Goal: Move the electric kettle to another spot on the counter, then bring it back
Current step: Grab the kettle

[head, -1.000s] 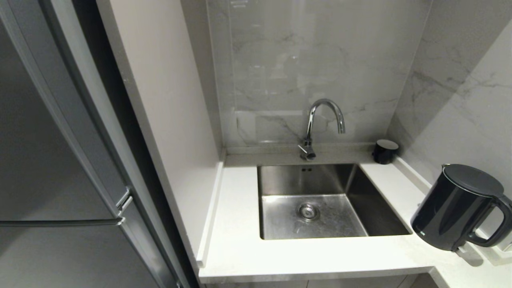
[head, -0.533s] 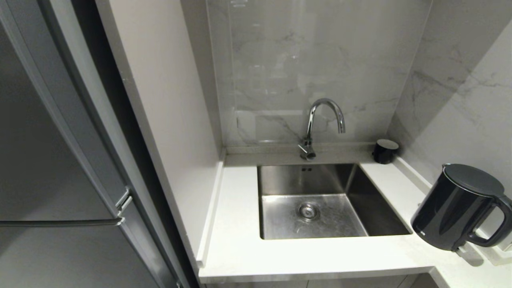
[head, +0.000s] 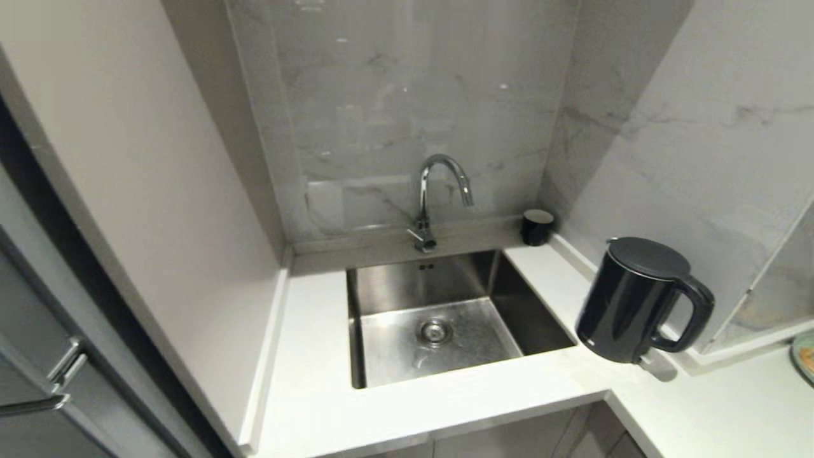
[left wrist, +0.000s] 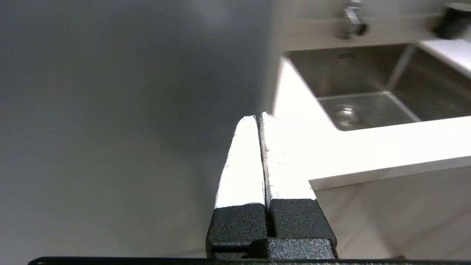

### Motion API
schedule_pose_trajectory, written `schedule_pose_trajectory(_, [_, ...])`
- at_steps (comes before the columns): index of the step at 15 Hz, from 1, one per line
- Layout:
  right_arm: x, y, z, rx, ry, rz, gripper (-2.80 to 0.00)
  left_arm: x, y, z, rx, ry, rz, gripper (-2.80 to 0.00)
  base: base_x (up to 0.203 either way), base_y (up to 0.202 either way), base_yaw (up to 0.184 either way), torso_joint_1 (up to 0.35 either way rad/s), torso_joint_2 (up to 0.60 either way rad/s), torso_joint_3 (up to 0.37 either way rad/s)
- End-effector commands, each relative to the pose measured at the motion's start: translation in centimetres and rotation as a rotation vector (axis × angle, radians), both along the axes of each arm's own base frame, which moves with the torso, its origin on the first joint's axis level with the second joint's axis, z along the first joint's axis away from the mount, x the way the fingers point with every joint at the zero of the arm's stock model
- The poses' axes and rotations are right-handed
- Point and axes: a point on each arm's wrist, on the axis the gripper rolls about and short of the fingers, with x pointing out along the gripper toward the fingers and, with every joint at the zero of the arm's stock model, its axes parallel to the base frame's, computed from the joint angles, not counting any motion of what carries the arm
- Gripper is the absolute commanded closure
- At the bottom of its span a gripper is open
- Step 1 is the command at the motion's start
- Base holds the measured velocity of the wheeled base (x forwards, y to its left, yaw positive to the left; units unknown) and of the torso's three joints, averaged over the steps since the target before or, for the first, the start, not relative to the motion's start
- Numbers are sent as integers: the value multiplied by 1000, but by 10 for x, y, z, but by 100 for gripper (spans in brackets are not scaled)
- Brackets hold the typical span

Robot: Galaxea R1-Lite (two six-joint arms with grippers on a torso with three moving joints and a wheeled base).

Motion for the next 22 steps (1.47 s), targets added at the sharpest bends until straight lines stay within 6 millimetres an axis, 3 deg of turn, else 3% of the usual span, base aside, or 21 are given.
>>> schedule_pose_trajectory(1, [0,0,0,-2,0,0,0,0,0,0,0,0,0,0,0,8,-175,-2,12,12])
schedule_pose_trajectory(22, [0,0,0,-1,0,0,0,0,0,0,0,0,0,0,3,7,-175,1,6,5])
